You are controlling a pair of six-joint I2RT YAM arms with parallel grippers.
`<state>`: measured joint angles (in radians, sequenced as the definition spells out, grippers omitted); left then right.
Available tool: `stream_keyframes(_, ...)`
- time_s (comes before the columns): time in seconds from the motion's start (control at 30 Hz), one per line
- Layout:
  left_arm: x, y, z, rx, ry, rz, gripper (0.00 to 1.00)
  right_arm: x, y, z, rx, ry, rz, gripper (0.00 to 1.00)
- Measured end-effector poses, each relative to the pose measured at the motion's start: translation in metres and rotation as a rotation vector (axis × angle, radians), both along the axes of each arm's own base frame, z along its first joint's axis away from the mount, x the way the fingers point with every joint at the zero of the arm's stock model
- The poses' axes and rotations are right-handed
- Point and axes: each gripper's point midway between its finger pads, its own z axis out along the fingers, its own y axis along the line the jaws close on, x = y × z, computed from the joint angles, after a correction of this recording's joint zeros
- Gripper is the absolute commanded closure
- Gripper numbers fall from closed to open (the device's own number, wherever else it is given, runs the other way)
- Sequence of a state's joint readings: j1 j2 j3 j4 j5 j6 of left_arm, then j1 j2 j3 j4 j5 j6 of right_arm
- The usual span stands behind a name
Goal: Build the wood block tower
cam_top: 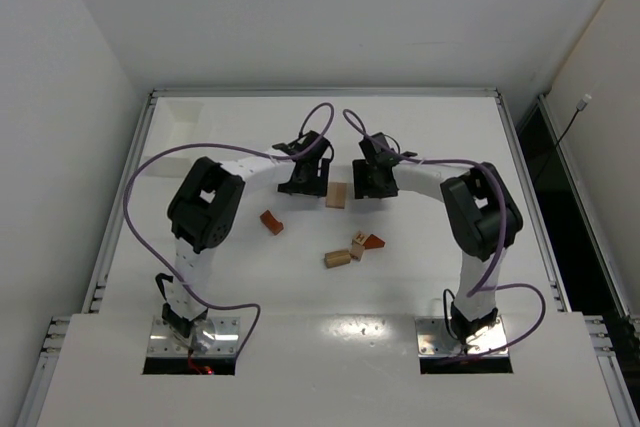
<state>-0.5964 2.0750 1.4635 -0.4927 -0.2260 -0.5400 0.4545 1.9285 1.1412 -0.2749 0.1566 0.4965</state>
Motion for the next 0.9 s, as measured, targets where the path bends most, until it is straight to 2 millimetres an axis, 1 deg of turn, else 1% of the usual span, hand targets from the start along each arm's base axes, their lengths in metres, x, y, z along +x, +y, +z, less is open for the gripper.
stream_keyframes(0.07, 0.001, 0.007, 0.000, 0.006, -0.004, 0.023, 0.26, -0.001, -0.007, 0.000, -0.012, 0.001, -0.009, 0.42)
stream_keyframes(0.17, 0.002, 0.022, 0.000, 0.013, -0.005, 0.064, 0.26, -0.007, -0.020, 0.000, -0.032, 0.014, -0.023, 0.42)
stream_keyframes(0.27, 0.005, 0.045, 0.002, 0.042, -0.010, 0.105, 0.26, -0.015, -0.030, 0.006, -0.044, 0.019, -0.017, 0.42)
stream_keyframes(0.33, 0.006, 0.062, 0.006, 0.073, -0.017, 0.124, 0.26, -0.016, -0.030, 0.019, -0.029, -0.002, 0.009, 0.42)
stream_keyframes(0.4, 0.007, 0.077, 0.015, 0.102, -0.031, 0.124, 0.26, -0.016, -0.028, 0.039, -0.006, -0.038, 0.054, 0.41)
stream_keyframes(0.43, 0.009, 0.080, 0.022, 0.109, -0.044, 0.109, 0.26, -0.015, -0.026, 0.051, 0.004, -0.064, 0.093, 0.41)
stream_keyframes(0.47, 0.010, 0.081, 0.035, 0.114, -0.067, 0.073, 0.26, -0.016, -0.023, 0.065, 0.024, -0.087, 0.152, 0.41)
stream_keyframes(0.53, 0.007, 0.077, 0.055, 0.083, -0.087, -0.006, 0.26, -0.020, -0.016, 0.090, 0.065, -0.122, 0.270, 0.39)
stream_keyframes(0.57, 0.002, 0.072, 0.066, 0.053, -0.092, -0.069, 0.26, -0.024, -0.012, 0.104, 0.088, -0.143, 0.354, 0.39)
stream_keyframes(0.6, -0.007, 0.064, 0.078, 0.000, -0.091, -0.153, 0.26, -0.029, -0.008, 0.117, 0.106, -0.162, 0.440, 0.36)
stream_keyframes(0.63, -0.015, 0.059, 0.087, -0.035, -0.090, -0.212, 0.26, -0.034, -0.005, 0.127, 0.115, -0.178, 0.522, 0.31)
stream_keyframes(0.7, -0.033, 0.048, 0.105, -0.100, -0.086, -0.349, 0.26, -0.048, -0.002, 0.144, 0.122, -0.200, 0.689, 0.27)
stream_keyframes(0.73, -0.042, 0.040, 0.112, -0.129, -0.084, -0.418, 0.26, -0.057, -0.001, 0.149, 0.121, -0.205, 0.768, 0.24)
stream_keyframes(0.77, -0.050, 0.034, 0.117, -0.148, -0.079, -0.480, 0.26, -0.068, -0.001, 0.151, 0.116, -0.201, 0.844, 0.24)
stream_keyframes(0.8, -0.058, 0.029, 0.120, -0.162, -0.072, -0.533, 0.26, -0.076, -0.002, 0.151, 0.109, -0.198, 0.903, 0.21)
stream_keyframes(0.9, -0.085, 0.012, 0.117, -0.178, -0.037, -0.670, 0.26, -0.104, -0.008, 0.148, 0.080, -0.222, 1.052, 0.16)
